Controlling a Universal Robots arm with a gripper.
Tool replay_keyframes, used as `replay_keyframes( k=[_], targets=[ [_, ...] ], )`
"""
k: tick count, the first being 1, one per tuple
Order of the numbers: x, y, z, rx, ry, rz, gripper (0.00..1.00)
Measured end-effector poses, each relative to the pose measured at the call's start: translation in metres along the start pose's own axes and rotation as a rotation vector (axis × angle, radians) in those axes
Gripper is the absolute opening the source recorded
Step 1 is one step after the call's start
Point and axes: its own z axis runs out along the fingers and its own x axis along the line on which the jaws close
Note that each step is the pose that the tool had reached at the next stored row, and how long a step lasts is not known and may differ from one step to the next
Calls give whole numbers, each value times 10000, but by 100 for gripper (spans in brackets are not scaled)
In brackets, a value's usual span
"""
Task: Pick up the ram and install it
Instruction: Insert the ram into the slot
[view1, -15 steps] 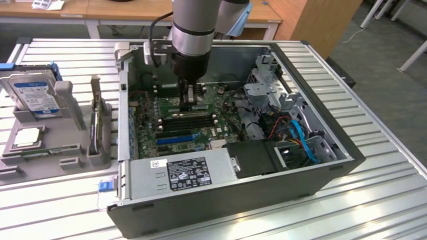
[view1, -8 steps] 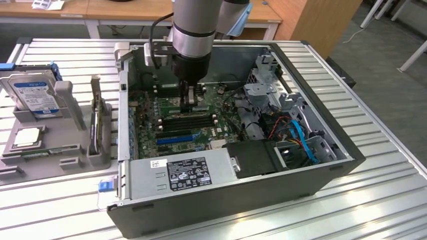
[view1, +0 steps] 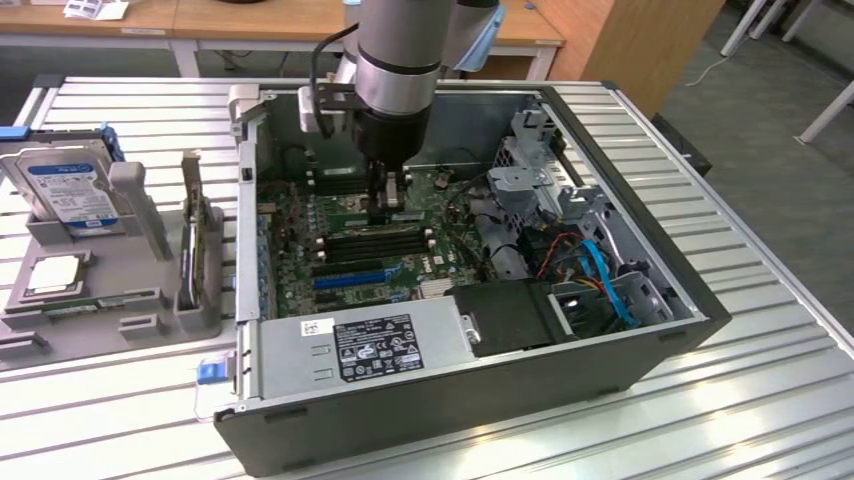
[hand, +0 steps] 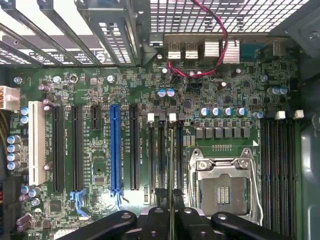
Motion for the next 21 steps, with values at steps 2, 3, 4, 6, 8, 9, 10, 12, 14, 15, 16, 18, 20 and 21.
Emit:
replay_keyframes(
  k=[2, 3, 4, 6, 8, 9, 10, 12, 14, 15, 16, 18, 20, 21],
  targets=[
    [0, 0, 0, -6, 7, -285, 14],
    [0, 0, 1, -10, 11, -472, 14],
    [0, 0, 0, -14, 16, -631, 14],
    [0, 1, 0, -15, 18, -659, 14],
    [0, 0, 19, -13, 17, -660, 14],
    [1, 0, 37, -6, 17, -660, 14],
    [1, 0, 55, 0, 17, -660, 14],
    [2, -1, 93, 4, 17, -659, 14],
    [3, -2, 119, 9, 17, -660, 14],
    [3, -1, 119, 8, 19, -660, 14],
    [3, -1, 119, 8, 19, -660, 14],
    [35, -2, 118, 8, 21, -658, 14],
    [98, -5, 119, 9, 22, -658, 14],
    [128, -6, 118, 8, 26, -659, 14]
  ],
)
